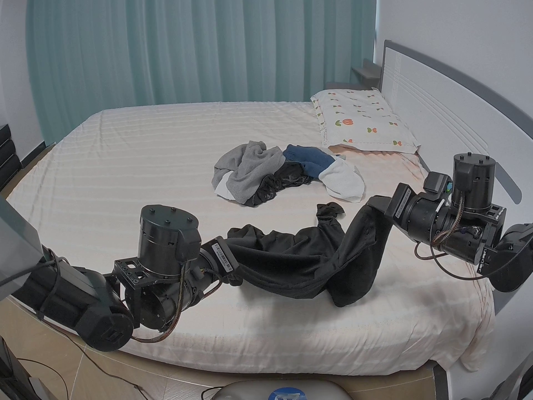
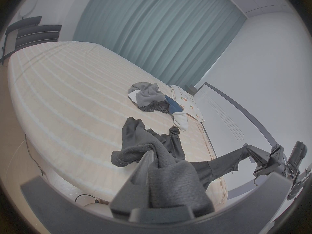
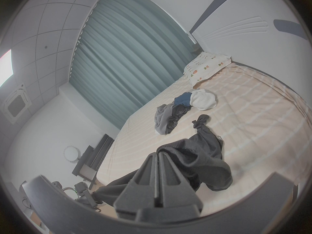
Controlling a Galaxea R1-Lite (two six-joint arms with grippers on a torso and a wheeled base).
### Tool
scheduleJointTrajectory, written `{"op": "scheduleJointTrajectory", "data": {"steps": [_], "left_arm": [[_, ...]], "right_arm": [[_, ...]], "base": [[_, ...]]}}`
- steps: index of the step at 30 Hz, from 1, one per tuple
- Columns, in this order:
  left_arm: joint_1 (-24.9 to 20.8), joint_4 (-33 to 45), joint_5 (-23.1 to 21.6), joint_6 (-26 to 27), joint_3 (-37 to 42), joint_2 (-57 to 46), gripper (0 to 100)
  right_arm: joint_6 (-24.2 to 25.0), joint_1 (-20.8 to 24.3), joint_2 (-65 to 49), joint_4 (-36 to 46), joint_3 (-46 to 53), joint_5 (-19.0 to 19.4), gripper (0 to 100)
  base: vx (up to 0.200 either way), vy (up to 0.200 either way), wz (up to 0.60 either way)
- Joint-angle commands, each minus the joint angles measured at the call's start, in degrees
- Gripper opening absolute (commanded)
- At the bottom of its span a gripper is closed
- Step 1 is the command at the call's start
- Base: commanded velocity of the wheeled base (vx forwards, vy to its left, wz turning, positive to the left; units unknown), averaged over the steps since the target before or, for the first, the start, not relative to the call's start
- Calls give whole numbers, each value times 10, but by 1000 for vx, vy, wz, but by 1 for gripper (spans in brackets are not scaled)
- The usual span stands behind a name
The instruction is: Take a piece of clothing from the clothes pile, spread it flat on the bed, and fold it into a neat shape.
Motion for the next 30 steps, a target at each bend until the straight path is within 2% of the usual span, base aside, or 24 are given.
{"op": "scheduleJointTrajectory", "data": {"steps": [1,5,10,16,30], "left_arm": [[3,0,7,1,-2,-9,0],[15,0,9,3,-6,-12,0],[21,0,15,4,-6,-34,0],[22,17,15,8,-6,-63,0],[42,17,15,9,-14,-80,0]], "right_arm": [[-5,0,3,-1,-4,-8,0],[-10,3,10,-1,-10,-18,0],[-38,5,21,-9,-22,-76,0],[-46,6,20,-2,-43,-99,0],[-49,17,14,-9,-64,-102,0]], "base": [[0,200,0],[0,200,0],[0,200,0],[0,200,0],[0,200,0]]}}
